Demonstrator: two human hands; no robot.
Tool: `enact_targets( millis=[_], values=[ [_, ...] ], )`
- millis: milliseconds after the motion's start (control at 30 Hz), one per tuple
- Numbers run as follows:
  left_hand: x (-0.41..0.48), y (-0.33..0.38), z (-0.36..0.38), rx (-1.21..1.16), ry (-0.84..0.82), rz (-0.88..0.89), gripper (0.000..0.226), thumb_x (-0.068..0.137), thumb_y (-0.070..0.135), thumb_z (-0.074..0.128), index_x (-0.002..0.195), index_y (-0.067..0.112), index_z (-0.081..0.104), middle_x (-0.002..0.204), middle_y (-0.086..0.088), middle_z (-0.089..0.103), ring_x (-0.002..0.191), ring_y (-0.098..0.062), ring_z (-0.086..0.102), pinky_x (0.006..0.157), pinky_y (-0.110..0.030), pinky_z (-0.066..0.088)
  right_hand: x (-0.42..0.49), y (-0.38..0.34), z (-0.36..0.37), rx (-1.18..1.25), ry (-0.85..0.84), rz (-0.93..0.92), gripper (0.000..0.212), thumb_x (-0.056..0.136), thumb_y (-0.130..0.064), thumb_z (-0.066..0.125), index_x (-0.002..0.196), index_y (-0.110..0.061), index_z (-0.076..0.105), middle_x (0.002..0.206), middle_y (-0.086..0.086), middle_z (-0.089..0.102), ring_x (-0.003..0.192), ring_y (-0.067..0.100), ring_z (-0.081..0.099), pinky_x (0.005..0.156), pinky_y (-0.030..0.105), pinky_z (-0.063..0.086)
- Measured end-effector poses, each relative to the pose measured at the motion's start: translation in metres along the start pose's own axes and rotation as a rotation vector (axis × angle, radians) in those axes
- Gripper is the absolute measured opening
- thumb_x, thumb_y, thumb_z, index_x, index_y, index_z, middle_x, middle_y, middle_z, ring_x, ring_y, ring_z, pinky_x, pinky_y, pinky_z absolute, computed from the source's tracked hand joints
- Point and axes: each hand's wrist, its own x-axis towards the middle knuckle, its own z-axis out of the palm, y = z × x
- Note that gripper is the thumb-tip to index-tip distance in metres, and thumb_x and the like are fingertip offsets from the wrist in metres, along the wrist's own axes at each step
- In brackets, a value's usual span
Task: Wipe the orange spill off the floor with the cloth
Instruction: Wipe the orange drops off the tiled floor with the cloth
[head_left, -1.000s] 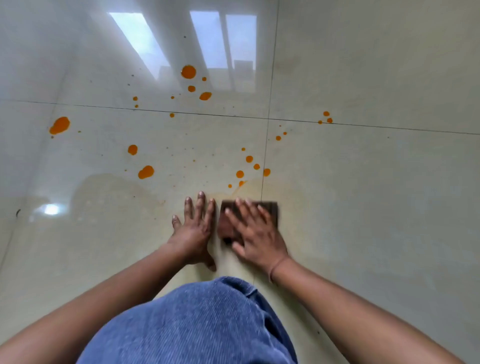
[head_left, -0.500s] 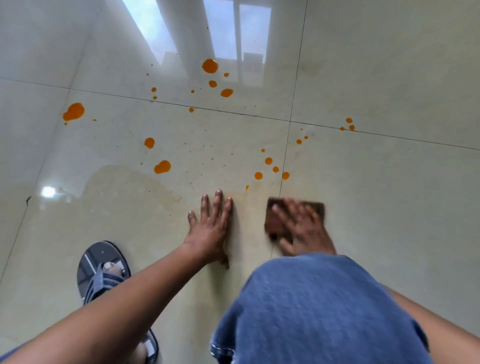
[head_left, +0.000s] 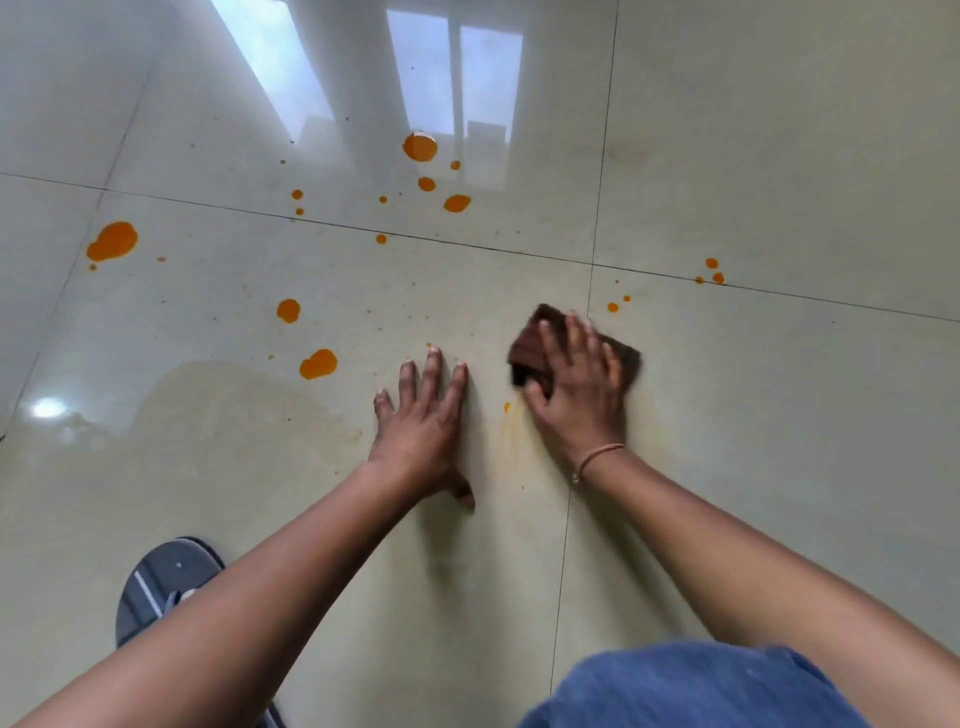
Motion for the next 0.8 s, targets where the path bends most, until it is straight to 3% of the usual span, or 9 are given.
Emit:
enact_targets(
  millis=[167, 233, 333, 400, 533, 600, 700, 733, 800],
  values=[
    [-0.007, -0.010, -0.002, 0.008, 0.011, 0.052, 0.153, 0.047, 0.056, 0.088, 0.151, 0.020, -0.019, 0.156, -0.006, -0.031, 0.146, -0.033, -0.020, 0.117, -0.055, 0.008, -0.069, 0.025, 0.002, -0.106, -0.174, -0.481, 0.082, 0.074, -0.051, 0.046, 0.150, -0.027, 0.027, 0.156, 0.011, 0.027, 0.144, 0.027, 0.027, 0.114, 0.040, 0.015],
    [-0.007, -0.007, -0.004, -0.007, 0.000, 0.045, 0.155, 0.047, 0.053, 0.089, 0.150, 0.019, -0.021, 0.155, -0.006, -0.033, 0.145, -0.033, -0.023, 0.117, -0.056, 0.006, -0.044, 0.043, -0.006, -0.098, -0.128, -0.411, 0.080, 0.076, -0.047, 0.051, 0.149, -0.027, 0.027, 0.157, 0.011, 0.025, 0.143, 0.029, 0.028, 0.115, 0.042, 0.018],
    [-0.007, -0.002, -0.003, -0.024, 0.011, 0.046, 0.157, 0.044, 0.054, 0.090, 0.150, 0.018, -0.021, 0.155, -0.005, -0.033, 0.145, -0.032, -0.023, 0.117, -0.055, 0.004, 0.014, 0.007, -0.009, -0.034, -0.021, -0.013, 0.074, 0.085, -0.042, 0.055, 0.151, -0.026, 0.024, 0.160, 0.009, 0.017, 0.147, 0.026, 0.016, 0.116, 0.041, 0.010],
    [-0.009, -0.004, -0.001, -0.029, 0.031, 0.045, 0.157, 0.044, 0.058, 0.088, 0.150, 0.016, -0.020, 0.156, -0.007, -0.031, 0.146, -0.029, -0.021, 0.118, -0.050, 0.003, 0.006, -0.020, 0.001, -0.018, -0.038, -0.095, 0.076, 0.084, -0.044, 0.052, 0.151, -0.025, 0.022, 0.160, 0.010, 0.018, 0.147, 0.026, 0.015, 0.116, 0.039, 0.007],
    [-0.019, -0.019, 0.008, -0.072, 0.070, -0.010, 0.150, 0.051, 0.063, 0.082, 0.150, 0.012, -0.018, 0.156, -0.012, -0.028, 0.146, -0.028, -0.021, 0.118, -0.045, 0.000, -0.072, 0.010, 0.007, -0.116, -0.208, -0.520, 0.083, 0.074, -0.051, 0.048, 0.151, -0.027, 0.025, 0.158, 0.009, 0.021, 0.144, 0.026, 0.026, 0.114, 0.040, 0.015],
    [-0.021, -0.017, 0.009, -0.082, 0.068, -0.003, 0.149, 0.053, 0.063, 0.082, 0.151, 0.012, -0.018, 0.156, -0.012, -0.029, 0.146, -0.028, -0.022, 0.119, -0.045, 0.001, -0.047, 0.026, 0.002, -0.130, -0.148, -0.479, 0.080, 0.076, -0.049, 0.051, 0.149, -0.026, 0.028, 0.157, 0.010, 0.021, 0.143, 0.029, 0.028, 0.113, 0.040, 0.015],
    [-0.019, -0.018, 0.006, -0.086, 0.071, -0.002, 0.148, 0.053, 0.063, 0.082, 0.151, 0.012, -0.017, 0.156, -0.011, -0.029, 0.146, -0.028, -0.022, 0.119, -0.046, 0.001, 0.011, -0.022, -0.001, -0.030, -0.054, -0.104, 0.076, 0.084, -0.043, 0.055, 0.151, -0.025, 0.024, 0.160, 0.009, 0.017, 0.147, 0.026, 0.016, 0.116, 0.039, 0.008],
    [-0.019, -0.019, 0.006, -0.085, 0.076, -0.001, 0.147, 0.053, 0.063, 0.081, 0.151, 0.012, -0.016, 0.157, -0.011, -0.028, 0.146, -0.028, -0.022, 0.119, -0.045, 0.001, 0.012, -0.038, 0.003, -0.014, -0.060, -0.113, 0.076, 0.084, -0.044, 0.053, 0.151, -0.025, 0.023, 0.160, 0.009, 0.016, 0.147, 0.026, 0.014, 0.116, 0.039, 0.007],
    [-0.024, -0.022, 0.008, -0.076, 0.082, -0.008, 0.144, 0.055, 0.066, 0.079, 0.152, 0.011, -0.013, 0.157, -0.012, -0.026, 0.146, -0.029, -0.022, 0.118, -0.045, -0.002, -0.018, -0.043, 0.016, -0.041, -0.096, -0.325, 0.079, 0.080, -0.047, 0.051, 0.151, -0.025, 0.024, 0.159, 0.010, 0.019, 0.147, 0.027, 0.018, 0.116, 0.040, 0.009]
  ],
)
